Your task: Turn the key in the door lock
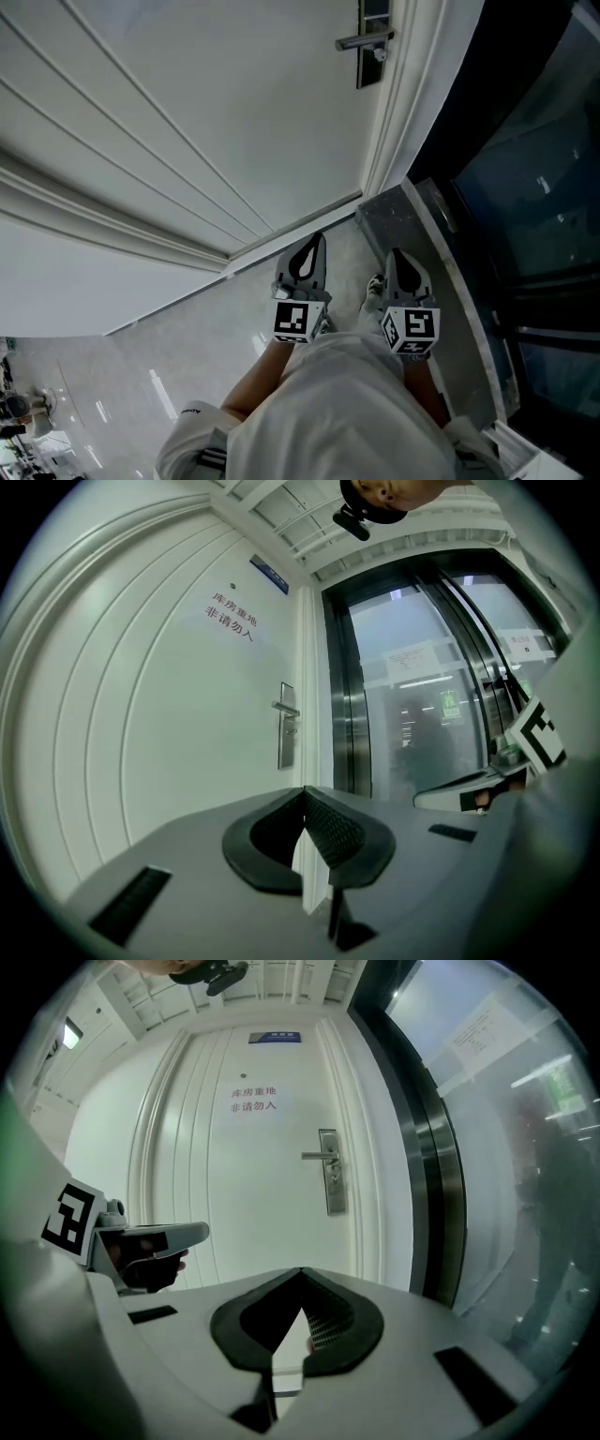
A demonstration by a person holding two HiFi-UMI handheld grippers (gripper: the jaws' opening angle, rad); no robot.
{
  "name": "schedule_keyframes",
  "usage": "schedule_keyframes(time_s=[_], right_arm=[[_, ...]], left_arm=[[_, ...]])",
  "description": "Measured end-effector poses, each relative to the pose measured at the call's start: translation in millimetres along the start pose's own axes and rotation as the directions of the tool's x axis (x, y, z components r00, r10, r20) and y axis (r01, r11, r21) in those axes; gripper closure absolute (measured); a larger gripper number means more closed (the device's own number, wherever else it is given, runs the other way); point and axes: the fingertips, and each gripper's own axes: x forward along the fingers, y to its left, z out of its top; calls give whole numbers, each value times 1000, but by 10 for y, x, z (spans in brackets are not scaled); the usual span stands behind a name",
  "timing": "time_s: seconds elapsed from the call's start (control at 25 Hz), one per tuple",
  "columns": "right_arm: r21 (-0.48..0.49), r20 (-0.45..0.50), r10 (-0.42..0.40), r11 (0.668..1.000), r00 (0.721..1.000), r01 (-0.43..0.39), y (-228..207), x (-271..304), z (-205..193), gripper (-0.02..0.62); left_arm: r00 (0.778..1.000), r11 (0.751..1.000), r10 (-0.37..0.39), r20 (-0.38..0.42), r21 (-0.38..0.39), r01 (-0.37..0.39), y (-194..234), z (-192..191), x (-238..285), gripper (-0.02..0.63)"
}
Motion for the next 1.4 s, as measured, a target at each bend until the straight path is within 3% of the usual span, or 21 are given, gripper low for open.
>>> schedule_keyframes(time_s=[0.44, 0.84, 1.16, 1.4], right_arm=[[-80, -46, 134, 987, 990, -138, -643, 1061, 220, 595], [-98, -30, 250, 963, 968, -252, -1194, 1686, 519, 595], [-244, -28, 324, 915, 946, -321, -1420, 2093, 705, 596], [-341, -49, 398, 856, 916, -389, -1290, 2314, 923, 597]], left_arm=[[993, 993, 113, -29, -14, -113, -6, -37, 1058, 597], [965, 965, 262, -19, 14, -262, 51, 114, 1734, 597], [934, 934, 357, -16, 21, -357, 83, 128, 2025, 597], [945, 945, 327, -20, 36, -326, 85, 160, 2087, 597]])
